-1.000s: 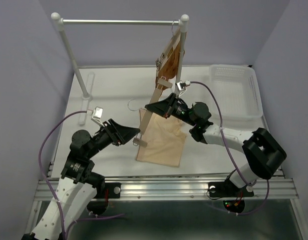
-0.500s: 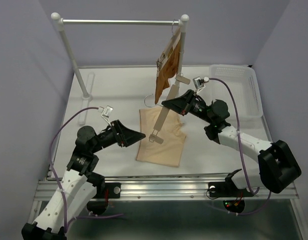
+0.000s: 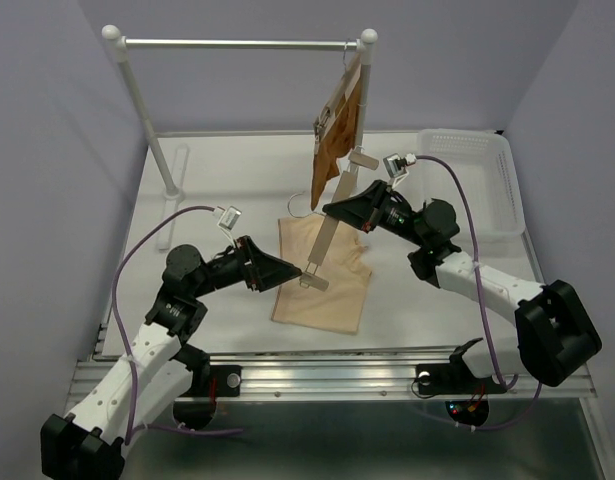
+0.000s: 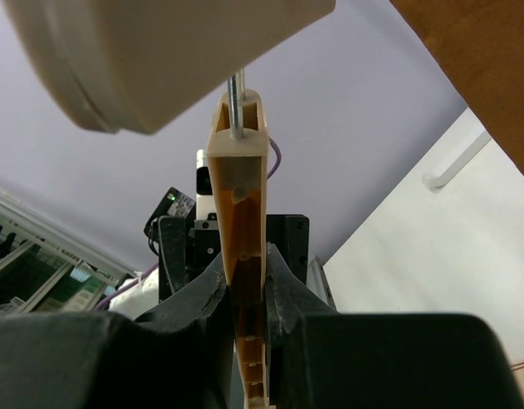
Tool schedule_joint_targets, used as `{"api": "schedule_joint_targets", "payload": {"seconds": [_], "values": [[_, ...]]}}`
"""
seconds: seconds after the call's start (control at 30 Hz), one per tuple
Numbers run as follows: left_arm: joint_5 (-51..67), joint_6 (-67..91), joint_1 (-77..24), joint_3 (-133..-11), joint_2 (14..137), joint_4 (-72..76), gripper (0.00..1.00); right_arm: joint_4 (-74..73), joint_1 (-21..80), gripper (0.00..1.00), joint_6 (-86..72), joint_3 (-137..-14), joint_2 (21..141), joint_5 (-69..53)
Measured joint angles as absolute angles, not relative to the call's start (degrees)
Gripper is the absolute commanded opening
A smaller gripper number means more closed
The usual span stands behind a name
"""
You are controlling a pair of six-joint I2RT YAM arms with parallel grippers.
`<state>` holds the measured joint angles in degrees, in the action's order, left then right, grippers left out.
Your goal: Clip the underwear to the hanger
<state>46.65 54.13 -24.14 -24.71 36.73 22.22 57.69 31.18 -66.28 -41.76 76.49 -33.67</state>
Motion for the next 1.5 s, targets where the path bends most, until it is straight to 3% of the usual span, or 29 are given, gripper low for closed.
{"api": "schedule_joint_targets", "payload": {"seconds": [1.5], "values": [[44.49, 55.83, -28.93, -24.69, 39.83, 25.10, 0.99, 72.73, 31.18, 0.01, -77.69, -48.34, 94.11, -39.79]]}}
